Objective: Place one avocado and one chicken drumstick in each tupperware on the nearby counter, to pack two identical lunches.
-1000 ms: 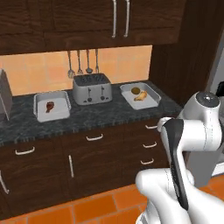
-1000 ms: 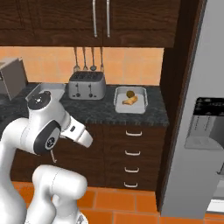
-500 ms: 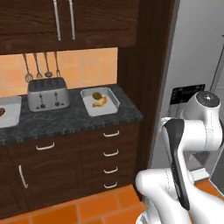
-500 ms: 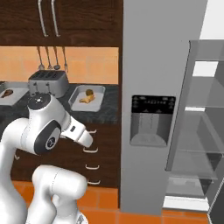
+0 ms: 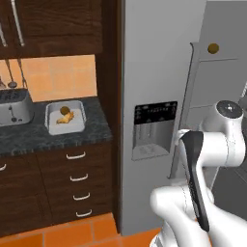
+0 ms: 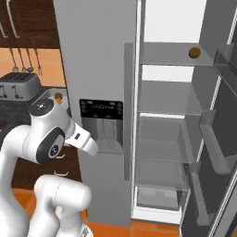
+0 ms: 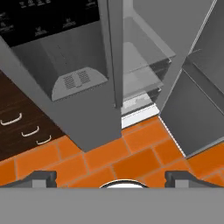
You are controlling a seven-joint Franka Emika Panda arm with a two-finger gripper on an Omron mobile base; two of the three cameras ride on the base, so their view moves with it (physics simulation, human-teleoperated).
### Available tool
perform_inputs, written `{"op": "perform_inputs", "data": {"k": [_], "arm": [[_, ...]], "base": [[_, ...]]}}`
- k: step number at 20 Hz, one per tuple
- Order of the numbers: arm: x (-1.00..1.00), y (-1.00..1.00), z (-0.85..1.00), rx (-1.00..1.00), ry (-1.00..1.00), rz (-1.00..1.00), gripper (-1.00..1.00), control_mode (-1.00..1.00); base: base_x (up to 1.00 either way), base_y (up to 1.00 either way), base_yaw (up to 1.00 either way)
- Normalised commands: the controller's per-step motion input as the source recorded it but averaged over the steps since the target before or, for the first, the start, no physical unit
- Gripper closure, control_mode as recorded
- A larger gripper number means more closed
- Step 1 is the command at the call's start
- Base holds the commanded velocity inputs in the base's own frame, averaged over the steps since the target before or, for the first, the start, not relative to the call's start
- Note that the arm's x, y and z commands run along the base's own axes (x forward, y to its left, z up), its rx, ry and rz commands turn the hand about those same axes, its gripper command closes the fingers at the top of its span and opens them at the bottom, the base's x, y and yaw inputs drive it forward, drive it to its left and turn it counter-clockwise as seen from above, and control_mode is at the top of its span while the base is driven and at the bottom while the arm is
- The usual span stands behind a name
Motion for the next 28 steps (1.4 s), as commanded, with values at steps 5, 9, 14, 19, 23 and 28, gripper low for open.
{"op": "perform_inputs", "data": {"k": [5,9,14,19,23,28], "arm": [[0.0,0.0,0.0,0.0,0.0,0.0,-1.0,1.0],[0.0,0.0,0.0,0.0,0.0,0.0,-1.0,1.0],[0.0,0.0,0.0,0.0,0.0,0.0,-1.0,1.0],[0.0,0.0,0.0,0.0,0.0,0.0,-1.0,1.0],[0.0,0.0,0.0,0.0,0.0,0.0,-1.0,1.0],[0.1,-0.21,0.04,0.0,0.0,0.0,-1.0,-1.0]], "base": [[0.11,-0.99,0.16],[0.18,-0.61,0.07],[0.23,-0.29,0.01],[0.48,-0.08,0.0],[0.46,-0.15,0.0],[0.14,-0.07,0.0]]}}
